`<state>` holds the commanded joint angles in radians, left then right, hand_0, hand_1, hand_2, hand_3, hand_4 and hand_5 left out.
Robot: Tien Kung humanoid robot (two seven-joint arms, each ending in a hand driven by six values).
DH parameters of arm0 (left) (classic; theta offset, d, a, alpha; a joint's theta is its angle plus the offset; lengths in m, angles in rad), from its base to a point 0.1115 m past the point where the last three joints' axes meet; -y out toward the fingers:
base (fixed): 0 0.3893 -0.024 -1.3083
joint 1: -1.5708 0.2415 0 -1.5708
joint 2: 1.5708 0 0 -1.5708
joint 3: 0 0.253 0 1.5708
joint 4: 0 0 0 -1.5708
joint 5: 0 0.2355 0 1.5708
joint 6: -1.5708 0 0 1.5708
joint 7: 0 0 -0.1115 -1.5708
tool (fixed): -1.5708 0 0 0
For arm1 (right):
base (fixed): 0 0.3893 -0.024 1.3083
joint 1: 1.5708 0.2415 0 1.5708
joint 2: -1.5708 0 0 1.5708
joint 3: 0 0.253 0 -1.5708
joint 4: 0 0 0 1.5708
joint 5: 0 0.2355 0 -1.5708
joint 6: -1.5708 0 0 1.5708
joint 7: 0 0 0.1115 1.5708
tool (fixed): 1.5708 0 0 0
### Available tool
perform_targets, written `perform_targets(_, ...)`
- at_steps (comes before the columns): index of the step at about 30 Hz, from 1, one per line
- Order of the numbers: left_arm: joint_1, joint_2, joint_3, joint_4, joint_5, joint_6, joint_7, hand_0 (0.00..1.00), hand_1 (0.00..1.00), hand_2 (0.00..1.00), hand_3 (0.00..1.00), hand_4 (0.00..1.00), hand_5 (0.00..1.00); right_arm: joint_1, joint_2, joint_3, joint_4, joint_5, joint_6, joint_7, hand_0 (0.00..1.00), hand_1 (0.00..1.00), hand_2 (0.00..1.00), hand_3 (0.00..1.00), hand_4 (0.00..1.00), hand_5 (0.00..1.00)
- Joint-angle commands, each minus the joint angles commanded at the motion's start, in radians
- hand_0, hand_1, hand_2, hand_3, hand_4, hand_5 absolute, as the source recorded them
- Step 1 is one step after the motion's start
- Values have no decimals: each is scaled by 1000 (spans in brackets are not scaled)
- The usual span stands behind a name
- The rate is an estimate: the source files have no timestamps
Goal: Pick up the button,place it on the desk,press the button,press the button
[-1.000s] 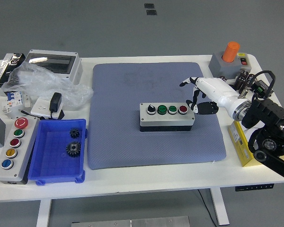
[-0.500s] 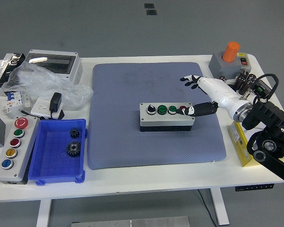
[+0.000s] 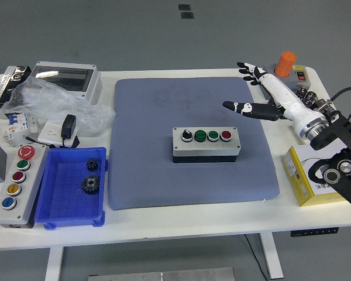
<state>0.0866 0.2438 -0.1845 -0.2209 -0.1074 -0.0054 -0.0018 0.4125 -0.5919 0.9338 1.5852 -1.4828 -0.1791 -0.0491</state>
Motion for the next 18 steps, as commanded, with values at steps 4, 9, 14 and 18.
perform_targets(4, -1, 0, -3, 0, 2, 0, -1, 717, 765, 692, 703, 750, 493, 35, -6, -64, 34, -96, -4, -55, 927, 916, 972, 998, 998, 684)
perform_targets(9, -2, -1, -7, 0, 4, 1, -2, 717, 765, 692, 705, 752, 493, 76, -12, -112, 65, -218, 14, -115, 939, 916, 974, 998, 998, 695)
perform_targets(14, -2, 0, -5, 0, 3, 1, -2, 717, 765, 691, 709, 753, 493, 138, -20, -192, 66, -327, 61, -174, 955, 928, 981, 998, 998, 700)
perform_targets(18, -4, 1, -7, 0, 4, 2, -4, 717, 764, 693, 710, 754, 492, 188, -28, -269, 69, -393, 108, -213, 965, 939, 983, 998, 998, 698)
